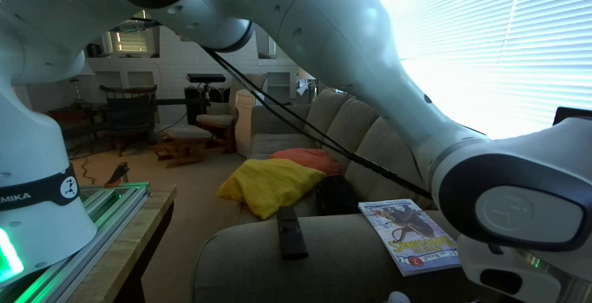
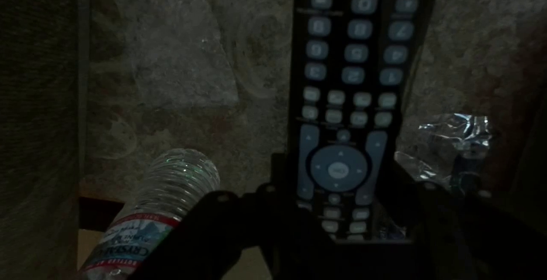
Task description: Put the black remote on the black chair
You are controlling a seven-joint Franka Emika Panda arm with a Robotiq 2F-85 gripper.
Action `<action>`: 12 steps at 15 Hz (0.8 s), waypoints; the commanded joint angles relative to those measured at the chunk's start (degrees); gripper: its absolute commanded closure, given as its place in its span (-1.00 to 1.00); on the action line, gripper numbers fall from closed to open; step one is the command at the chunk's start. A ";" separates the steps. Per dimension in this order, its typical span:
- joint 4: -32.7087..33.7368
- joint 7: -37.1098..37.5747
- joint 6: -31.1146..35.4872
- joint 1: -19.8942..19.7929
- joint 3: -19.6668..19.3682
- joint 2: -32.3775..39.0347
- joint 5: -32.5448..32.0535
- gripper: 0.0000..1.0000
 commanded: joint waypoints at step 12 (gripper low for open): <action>7.56 3.04 -2.46 5.08 -1.02 9.78 -4.82 0.43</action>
